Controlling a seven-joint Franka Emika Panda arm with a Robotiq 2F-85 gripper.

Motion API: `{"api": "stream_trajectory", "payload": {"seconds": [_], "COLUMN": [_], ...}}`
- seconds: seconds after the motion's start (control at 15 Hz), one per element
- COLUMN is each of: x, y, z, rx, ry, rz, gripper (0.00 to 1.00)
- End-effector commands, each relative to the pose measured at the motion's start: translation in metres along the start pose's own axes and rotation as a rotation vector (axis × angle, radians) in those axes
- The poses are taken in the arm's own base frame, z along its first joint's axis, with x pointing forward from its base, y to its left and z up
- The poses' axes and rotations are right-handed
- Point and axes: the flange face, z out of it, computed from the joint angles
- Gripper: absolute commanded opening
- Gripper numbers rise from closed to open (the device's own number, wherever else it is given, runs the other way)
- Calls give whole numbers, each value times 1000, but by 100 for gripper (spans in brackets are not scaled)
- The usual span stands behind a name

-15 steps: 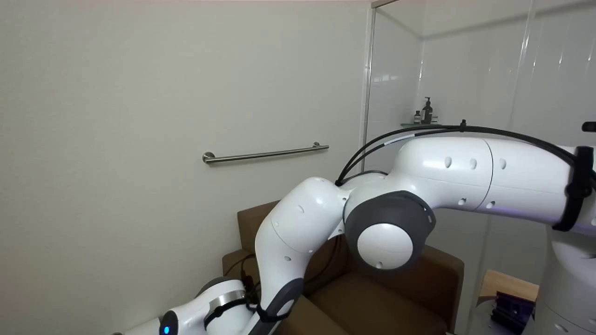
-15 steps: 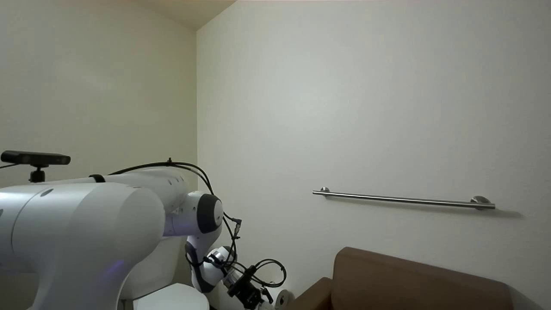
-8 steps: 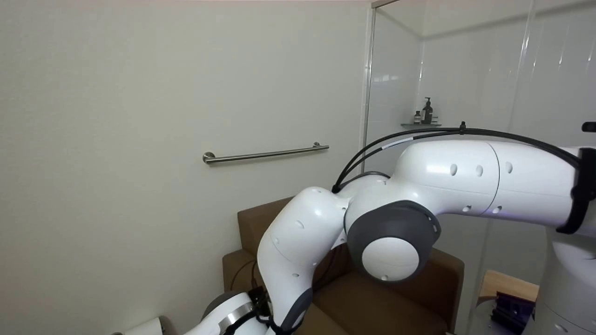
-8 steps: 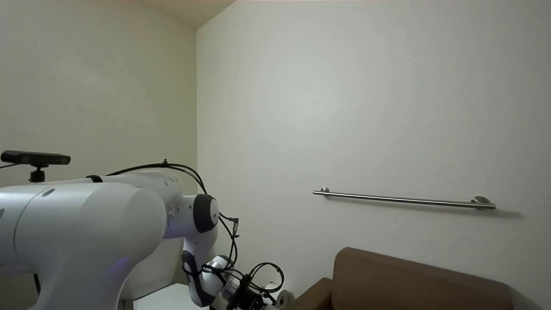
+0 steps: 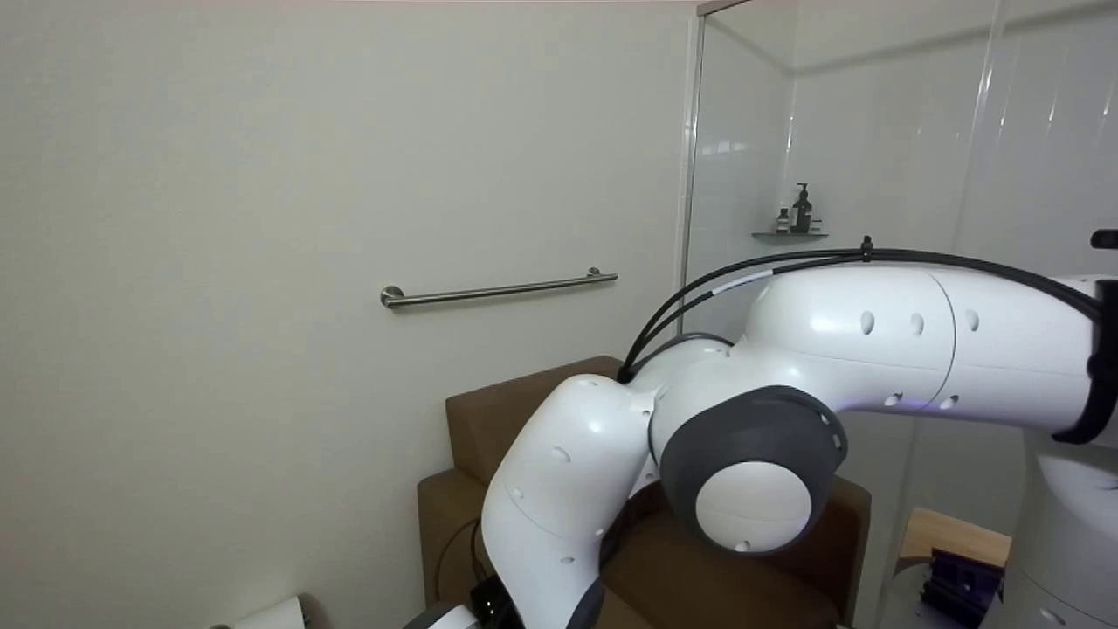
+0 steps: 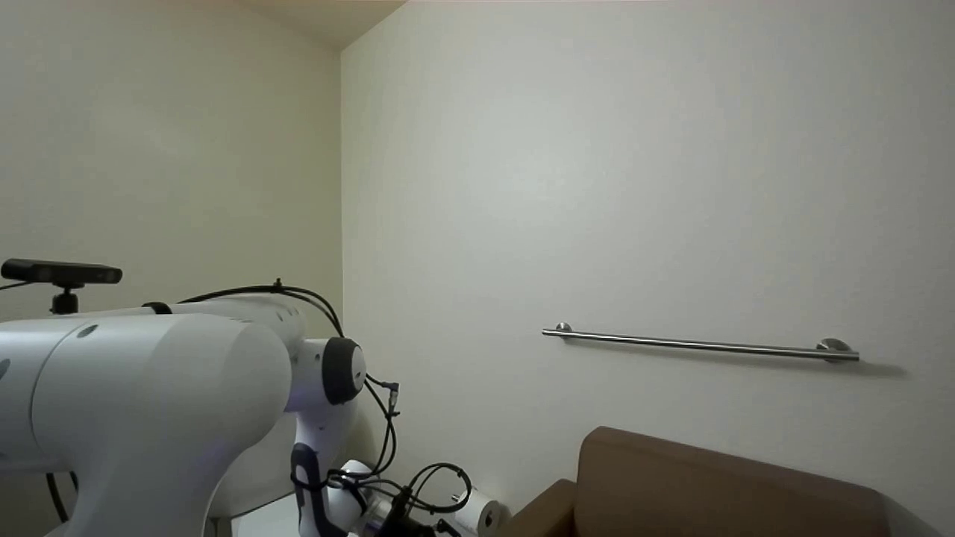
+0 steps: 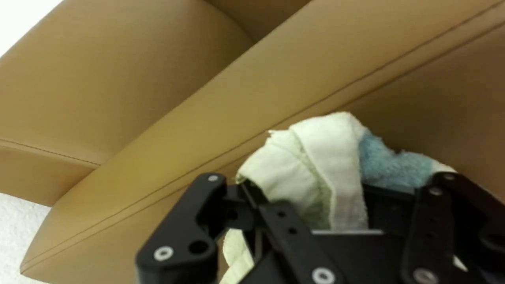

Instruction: Use the cloth to wipe the side of the couch

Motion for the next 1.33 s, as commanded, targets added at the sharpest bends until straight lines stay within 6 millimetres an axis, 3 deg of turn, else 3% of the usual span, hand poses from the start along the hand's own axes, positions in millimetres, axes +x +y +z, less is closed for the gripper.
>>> {"api": "stream_trajectory", "payload": {"seconds": [0.0,0.2,0.8,1.0,1.13,1.27], "x": [-22,-29,-76,-70,-56,-46], "y": [-43,-54,-67,-69,-56,-25], "z": [13,0,-63,-81,-88,-97], "rx": [22,68,279,284,236,208], "ry": [-117,-167,-382,-371,-335,-299], "rz": [-122,-160,-187,-190,-136,-34], "gripper": [6,5,5,5,5,5]}}
